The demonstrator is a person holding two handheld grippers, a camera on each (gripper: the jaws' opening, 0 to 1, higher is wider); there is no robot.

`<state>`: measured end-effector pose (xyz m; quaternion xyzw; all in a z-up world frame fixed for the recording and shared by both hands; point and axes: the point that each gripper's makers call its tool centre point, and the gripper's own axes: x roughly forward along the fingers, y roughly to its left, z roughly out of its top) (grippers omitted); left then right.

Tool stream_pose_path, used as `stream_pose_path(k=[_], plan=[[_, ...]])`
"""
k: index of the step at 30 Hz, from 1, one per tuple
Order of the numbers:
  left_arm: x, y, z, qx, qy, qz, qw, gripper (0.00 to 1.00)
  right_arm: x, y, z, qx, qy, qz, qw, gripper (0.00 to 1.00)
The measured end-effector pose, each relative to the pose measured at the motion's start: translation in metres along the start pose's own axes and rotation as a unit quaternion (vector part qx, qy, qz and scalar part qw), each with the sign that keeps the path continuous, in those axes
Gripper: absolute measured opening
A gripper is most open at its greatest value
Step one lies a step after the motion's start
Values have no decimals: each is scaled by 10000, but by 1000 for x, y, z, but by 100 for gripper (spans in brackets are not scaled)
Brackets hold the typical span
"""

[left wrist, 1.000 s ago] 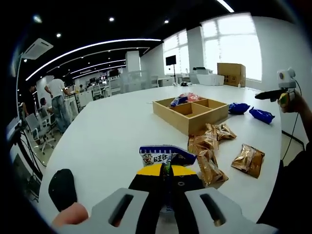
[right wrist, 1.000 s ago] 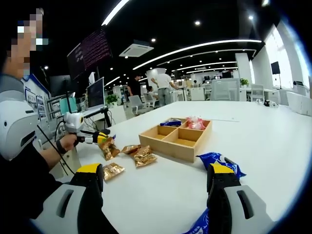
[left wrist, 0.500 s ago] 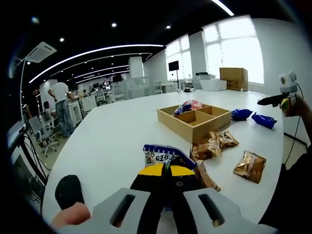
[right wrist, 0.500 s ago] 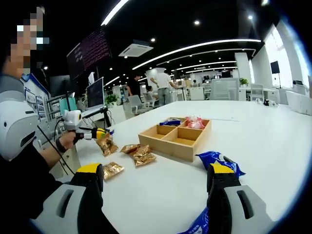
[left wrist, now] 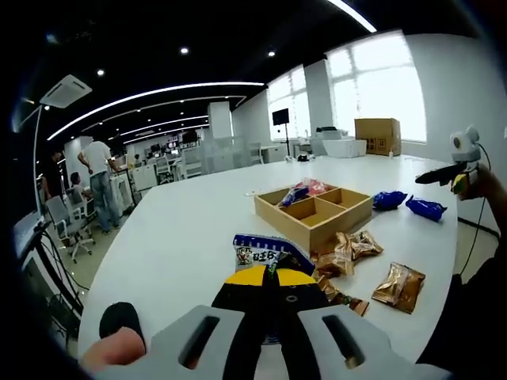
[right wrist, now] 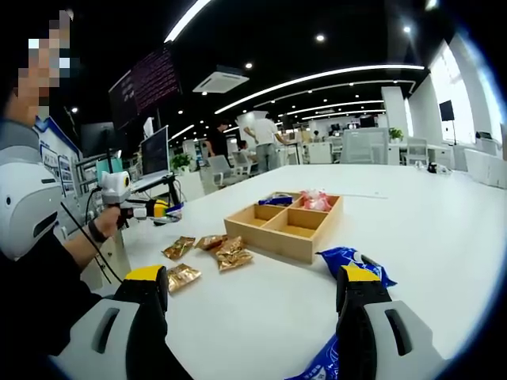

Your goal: Pick up the scattered marshmallows, QQ candies, Oreo cookies, and mixed nuts on the table and sort them into separate containers

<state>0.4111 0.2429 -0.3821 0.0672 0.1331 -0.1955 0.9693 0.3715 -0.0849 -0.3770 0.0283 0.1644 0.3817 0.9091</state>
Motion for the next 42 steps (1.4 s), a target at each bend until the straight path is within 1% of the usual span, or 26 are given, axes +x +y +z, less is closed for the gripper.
stream_pose_path(k=[10, 15, 27, 33, 38, 39, 42], plan=[[-3, -2, 10, 39, -47, -19, 10000, 6, 0, -1, 1, 6, -18, -11, 10000, 83], [-2, -3, 9, 99, -19, -29, 9999, 7, -1, -3, -2, 34, -6, -23, 10000, 83], [-1, -8, 11, 43, -57, -113, 9999, 7, -1, -4, -3, 57, -9, -34, 10000, 83], [-1, -7, 13, 53, -76, -114, 9999, 7, -1, -3, -3, 50, -7, -16, 10000, 84], [2, -10, 21, -75, -161, -210, 9996, 7, -1, -3, -3, 64, -15, -14, 10000, 84], [4, -12, 25, -66, -203, -245, 9995, 7, 0, -3, -3, 64, -7, -10, 10000, 84], [8, -13, 27, -46, -221, -278, 9994, 7, 0, -1, -3, 49, -9, 13, 10000, 84]])
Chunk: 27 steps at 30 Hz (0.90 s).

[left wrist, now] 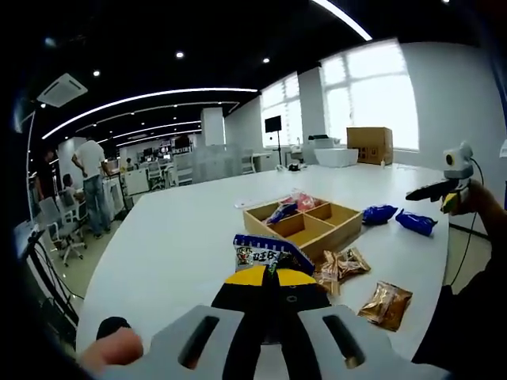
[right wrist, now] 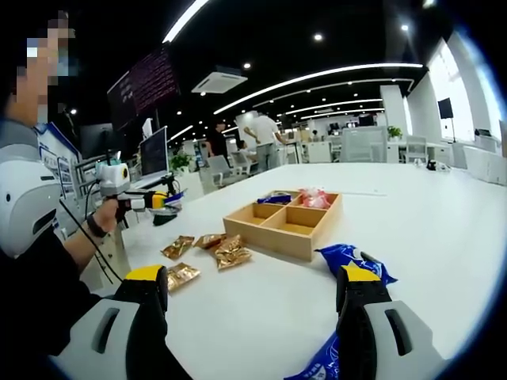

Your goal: Pick up the scattered marshmallows, QQ candies, Oreo cookies, and mixed nuts on the table and sort them into separate containers

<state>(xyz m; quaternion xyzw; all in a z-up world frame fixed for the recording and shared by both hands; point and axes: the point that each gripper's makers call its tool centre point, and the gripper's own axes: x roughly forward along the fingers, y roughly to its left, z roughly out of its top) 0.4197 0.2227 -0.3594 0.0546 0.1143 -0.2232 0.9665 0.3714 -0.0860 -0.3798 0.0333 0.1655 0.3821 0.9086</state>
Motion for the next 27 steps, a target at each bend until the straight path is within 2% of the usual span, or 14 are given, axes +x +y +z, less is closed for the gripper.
stream_pose_path(k=[11, 27], plan=[[12, -2, 8, 87, -7, -70, 9999, 7, -3, -3, 2, -12, -18, -32, 10000, 84], [43, -2, 43, 255, -214, -274, 9991, 7, -1, -1, 3, -20, -7, -44, 10000, 84]])
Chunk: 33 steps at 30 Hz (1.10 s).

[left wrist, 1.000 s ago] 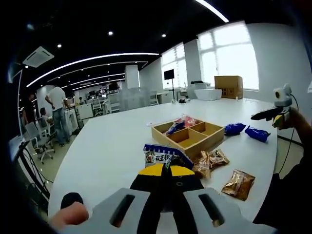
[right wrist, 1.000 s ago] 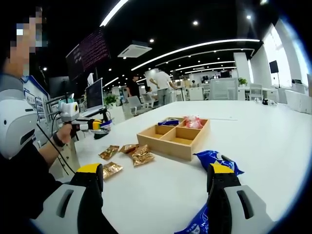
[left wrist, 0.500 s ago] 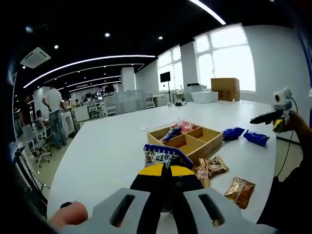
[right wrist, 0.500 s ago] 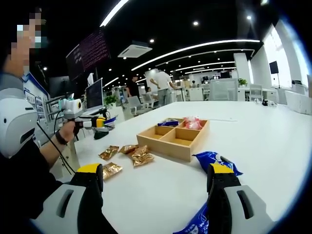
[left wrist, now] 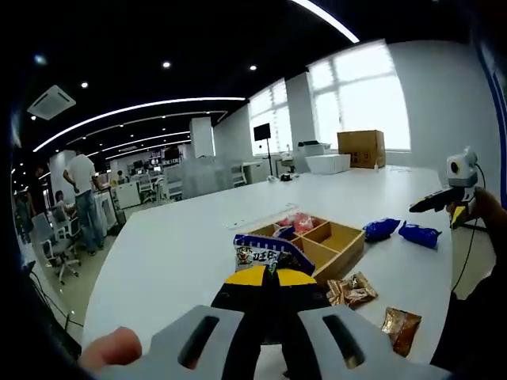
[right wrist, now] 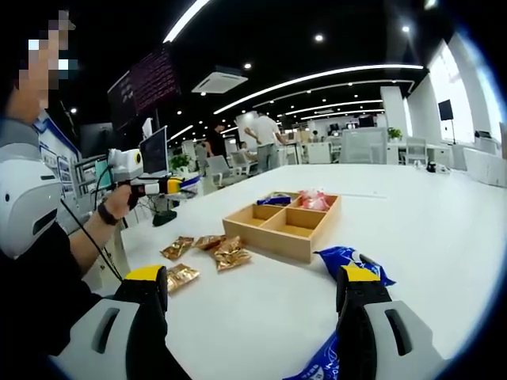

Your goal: Pick up the scattered marshmallows, QQ candies, Oreo cookies, and mixed nuts on the table and sort them into separate containers

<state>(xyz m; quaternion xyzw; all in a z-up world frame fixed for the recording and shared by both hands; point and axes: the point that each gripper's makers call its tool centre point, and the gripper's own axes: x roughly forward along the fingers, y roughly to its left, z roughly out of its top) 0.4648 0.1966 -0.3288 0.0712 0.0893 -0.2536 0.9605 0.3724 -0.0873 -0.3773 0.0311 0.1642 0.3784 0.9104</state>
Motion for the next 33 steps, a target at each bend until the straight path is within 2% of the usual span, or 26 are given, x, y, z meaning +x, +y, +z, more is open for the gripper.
stream_pose_path(k=[15, 33], plan=[[43, 2, 28, -45, -173, -223, 9996, 7, -1, -1, -2, 34, -22, -46, 10000, 84], [93, 2, 42, -249, -190, -373, 9988, 7, -5, -4, -5, 95, -70, -79, 9999, 84]])
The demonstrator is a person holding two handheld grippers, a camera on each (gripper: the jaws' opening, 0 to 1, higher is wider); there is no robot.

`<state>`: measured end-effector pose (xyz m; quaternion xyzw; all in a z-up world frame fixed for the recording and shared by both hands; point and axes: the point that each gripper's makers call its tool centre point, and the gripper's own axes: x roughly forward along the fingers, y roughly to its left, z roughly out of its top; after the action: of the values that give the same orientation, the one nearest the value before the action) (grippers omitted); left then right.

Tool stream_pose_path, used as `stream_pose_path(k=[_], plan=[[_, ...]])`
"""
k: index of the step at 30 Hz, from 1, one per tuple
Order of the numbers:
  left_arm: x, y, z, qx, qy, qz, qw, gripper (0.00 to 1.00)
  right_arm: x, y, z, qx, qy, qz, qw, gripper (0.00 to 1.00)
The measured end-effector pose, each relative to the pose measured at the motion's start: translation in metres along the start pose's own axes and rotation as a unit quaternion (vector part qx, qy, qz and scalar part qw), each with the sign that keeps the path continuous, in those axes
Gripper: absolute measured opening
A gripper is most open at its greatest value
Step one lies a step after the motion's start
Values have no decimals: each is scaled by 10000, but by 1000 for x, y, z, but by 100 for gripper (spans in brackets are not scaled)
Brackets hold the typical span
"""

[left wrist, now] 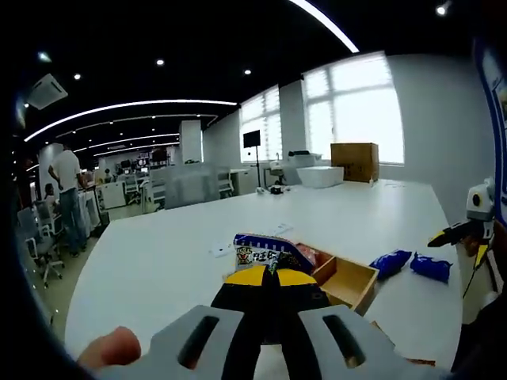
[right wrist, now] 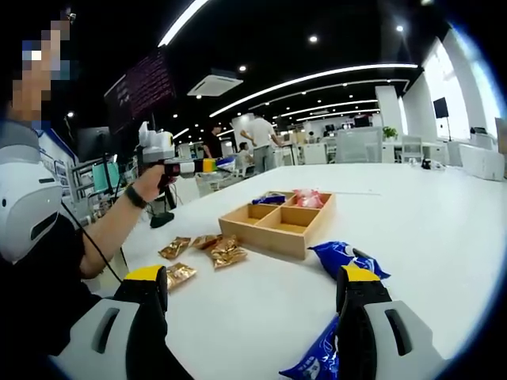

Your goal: Pick up the scattered marshmallows, QQ candies, Oreo cookies, and mixed nuts on the table and sort them into separate containers

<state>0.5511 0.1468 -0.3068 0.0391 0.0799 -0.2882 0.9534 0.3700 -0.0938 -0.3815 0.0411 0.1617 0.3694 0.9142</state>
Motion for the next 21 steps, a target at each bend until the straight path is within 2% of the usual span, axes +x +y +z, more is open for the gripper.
stream_pose_path(k=[6, 21], plan=[[15, 1, 1, -58, 17, -36, 10000, 7, -1, -2, -1, 20, -1, -6, 10000, 84], [52, 14, -8, -190, 141, 29, 9997, 7, -2, -6, 1, 16, -17, -27, 10000, 83]])
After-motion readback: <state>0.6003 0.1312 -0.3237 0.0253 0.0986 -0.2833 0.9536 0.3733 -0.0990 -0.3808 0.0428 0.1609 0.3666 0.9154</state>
